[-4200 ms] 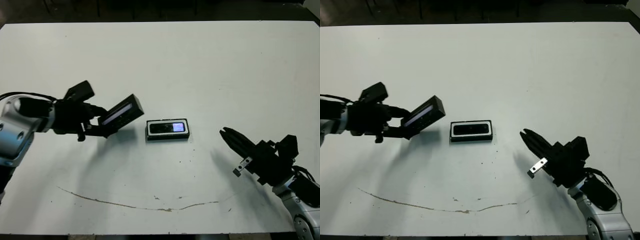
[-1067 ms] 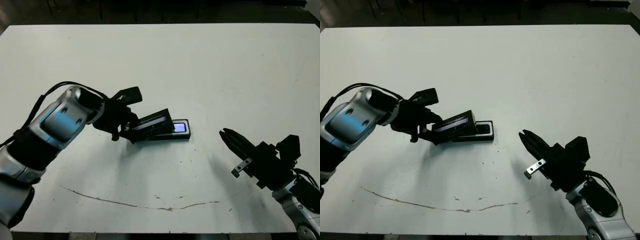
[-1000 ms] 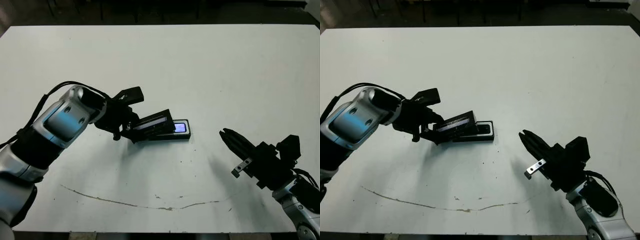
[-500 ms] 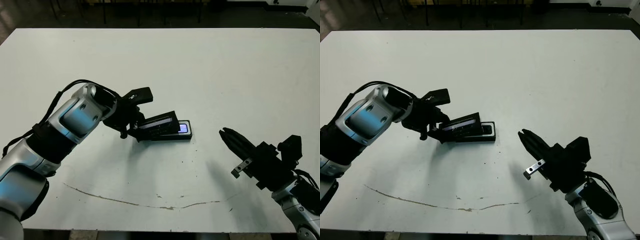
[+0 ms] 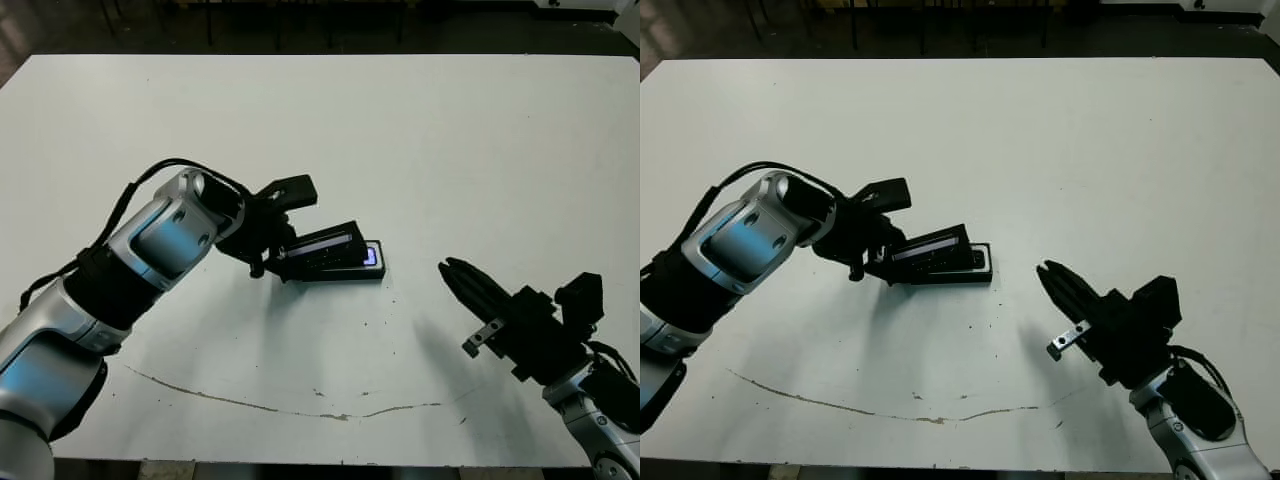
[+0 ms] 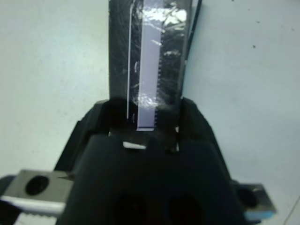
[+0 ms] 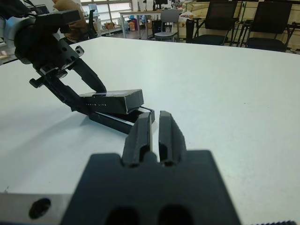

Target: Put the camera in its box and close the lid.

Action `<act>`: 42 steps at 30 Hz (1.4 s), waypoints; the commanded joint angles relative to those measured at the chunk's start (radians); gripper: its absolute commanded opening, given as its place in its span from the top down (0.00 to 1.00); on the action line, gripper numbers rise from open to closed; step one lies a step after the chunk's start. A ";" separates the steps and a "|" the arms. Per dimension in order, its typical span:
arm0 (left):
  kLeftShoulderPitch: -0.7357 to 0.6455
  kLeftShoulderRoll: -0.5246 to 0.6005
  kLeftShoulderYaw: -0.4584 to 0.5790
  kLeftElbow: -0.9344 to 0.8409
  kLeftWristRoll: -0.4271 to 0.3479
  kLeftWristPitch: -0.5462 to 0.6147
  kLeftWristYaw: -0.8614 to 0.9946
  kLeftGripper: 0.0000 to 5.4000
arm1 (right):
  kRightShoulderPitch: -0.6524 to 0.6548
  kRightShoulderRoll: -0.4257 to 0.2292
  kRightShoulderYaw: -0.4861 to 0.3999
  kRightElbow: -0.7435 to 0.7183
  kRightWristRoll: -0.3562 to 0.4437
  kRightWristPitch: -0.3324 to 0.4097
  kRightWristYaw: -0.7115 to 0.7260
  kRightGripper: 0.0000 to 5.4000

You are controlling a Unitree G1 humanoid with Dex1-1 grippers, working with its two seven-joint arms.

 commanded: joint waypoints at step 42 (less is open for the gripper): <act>0.052 -0.217 -0.184 0.046 0.116 -0.148 -0.027 0.56 | 0.022 -0.002 0.009 -0.024 -0.021 0.041 -0.042 1.00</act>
